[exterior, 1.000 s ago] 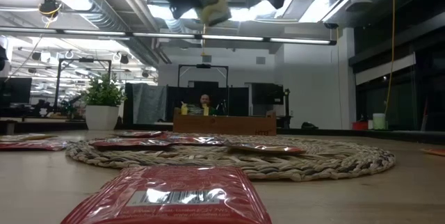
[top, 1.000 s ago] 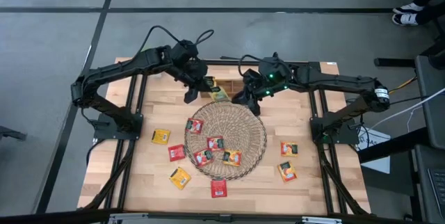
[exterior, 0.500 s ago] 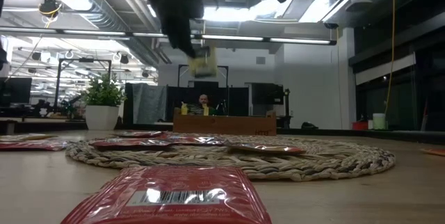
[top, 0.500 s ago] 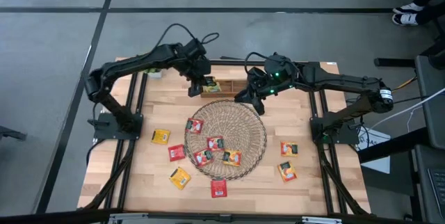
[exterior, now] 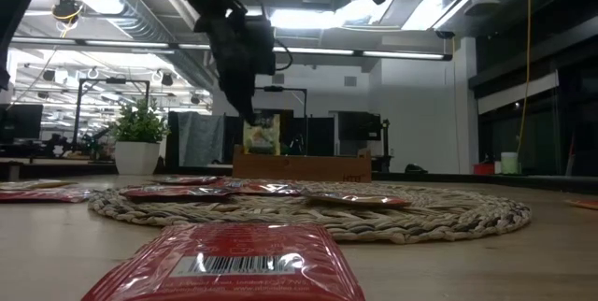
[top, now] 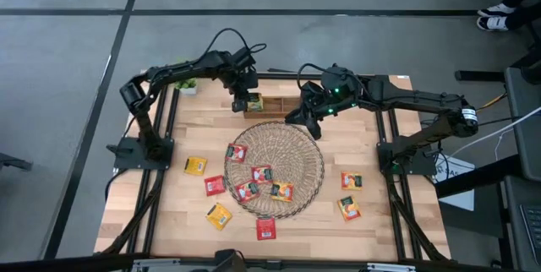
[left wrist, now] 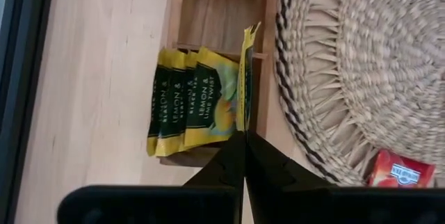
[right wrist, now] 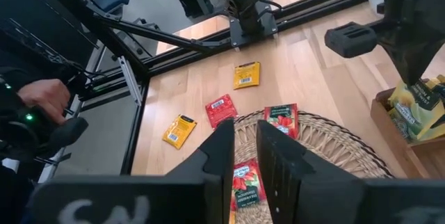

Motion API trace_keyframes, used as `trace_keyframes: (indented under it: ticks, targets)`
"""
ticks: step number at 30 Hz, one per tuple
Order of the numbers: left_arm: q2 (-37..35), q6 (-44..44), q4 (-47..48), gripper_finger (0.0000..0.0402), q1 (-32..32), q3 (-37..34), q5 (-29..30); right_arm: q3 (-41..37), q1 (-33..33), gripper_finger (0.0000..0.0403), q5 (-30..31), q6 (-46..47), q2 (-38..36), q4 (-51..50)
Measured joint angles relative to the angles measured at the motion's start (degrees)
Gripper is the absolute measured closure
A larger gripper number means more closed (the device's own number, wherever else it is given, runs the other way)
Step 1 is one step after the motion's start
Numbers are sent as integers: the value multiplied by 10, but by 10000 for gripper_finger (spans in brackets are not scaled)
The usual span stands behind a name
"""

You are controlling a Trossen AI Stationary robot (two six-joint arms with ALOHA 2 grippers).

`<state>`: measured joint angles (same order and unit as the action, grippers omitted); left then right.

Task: Pick & Place Tea
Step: Put the yellow tea bag into the left of the wooden organizer, then put the orange tea bag into the middle of the wooden organizer

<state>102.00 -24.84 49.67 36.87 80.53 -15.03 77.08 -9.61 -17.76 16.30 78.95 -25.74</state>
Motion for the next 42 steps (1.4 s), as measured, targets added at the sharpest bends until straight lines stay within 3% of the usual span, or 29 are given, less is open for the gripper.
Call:
trace_keyframes:
  ticks: [7, 11, 14, 29, 36, 42]
  targets:
    - [4, -17, -8, 400, 5, 0, 6, 0, 0, 340, 0, -2, 0, 0]
    - [4, -12, -12, 400, 5, 0, 50, 0, 0, 340, 1, -4, 0, 0]
    - [4, -14, -17, 398, 5, 0, 51, 0, 0, 340, 1, -5, 0, 0]
    - [4, -5, -20, 314, 5, 0, 48, 0, 0, 340, 3, -5, 0, 0]
    - [-21, 88, -9, 261, -4, 0, -41, 0, 0, 340, 3, -10, 0, -5]
    - [-74, 152, 2, 229, -44, 0, -63, -1, 0, 340, 2, -1, 0, -36]
